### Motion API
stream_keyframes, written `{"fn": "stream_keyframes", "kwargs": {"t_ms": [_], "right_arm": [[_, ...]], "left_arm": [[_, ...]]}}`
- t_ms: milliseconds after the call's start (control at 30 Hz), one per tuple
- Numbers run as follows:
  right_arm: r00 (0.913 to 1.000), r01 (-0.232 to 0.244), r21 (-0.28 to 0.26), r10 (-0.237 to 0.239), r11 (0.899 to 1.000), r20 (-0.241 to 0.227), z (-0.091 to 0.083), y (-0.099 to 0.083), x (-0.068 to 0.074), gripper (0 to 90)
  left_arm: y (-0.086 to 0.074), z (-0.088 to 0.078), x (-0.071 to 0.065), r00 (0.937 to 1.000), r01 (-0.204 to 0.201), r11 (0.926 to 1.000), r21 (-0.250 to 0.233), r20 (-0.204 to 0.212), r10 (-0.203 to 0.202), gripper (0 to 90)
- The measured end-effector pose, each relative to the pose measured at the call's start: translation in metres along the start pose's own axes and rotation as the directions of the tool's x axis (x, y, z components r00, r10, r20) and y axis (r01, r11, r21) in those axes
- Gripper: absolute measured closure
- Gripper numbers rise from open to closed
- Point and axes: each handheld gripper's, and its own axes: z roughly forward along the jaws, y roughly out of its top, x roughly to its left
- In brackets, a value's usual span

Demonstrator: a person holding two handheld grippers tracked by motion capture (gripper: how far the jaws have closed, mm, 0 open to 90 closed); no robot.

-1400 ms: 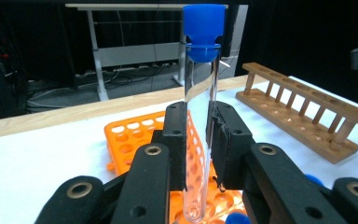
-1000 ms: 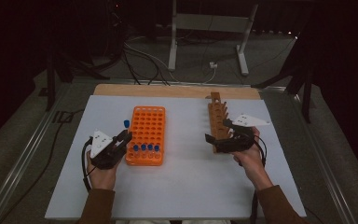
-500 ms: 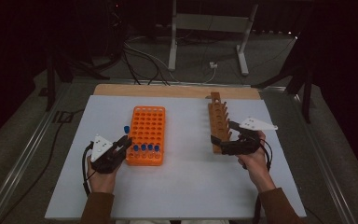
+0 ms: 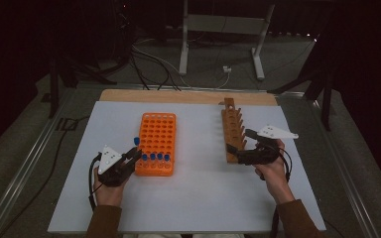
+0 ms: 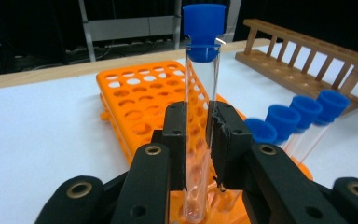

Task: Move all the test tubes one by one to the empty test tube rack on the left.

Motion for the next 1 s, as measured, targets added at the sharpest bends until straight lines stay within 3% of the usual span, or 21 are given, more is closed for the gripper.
{"fn": "stream_keyframes", "kwargs": {"t_ms": [433, 1000], "right_arm": [[0.9999, -0.009, 0.003, 0.009, 1.0, 0.005, -0.004, -0.003, -0.004, 2.6], [0.9999, -0.006, 0.026, 0.005, 1.0, 0.016, -0.006, -0.011, -0.005, 2.9]], "left_arm": [[-0.011, -0.001, 0.0, 0.9981, -0.061, 0.9939, 0.092, 0.009, 0.061, 78.2], [-0.019, 0.001, -0.004, 0.9909, -0.134, 0.9734, 0.186, 0.016, 0.133, 78.6]]}}
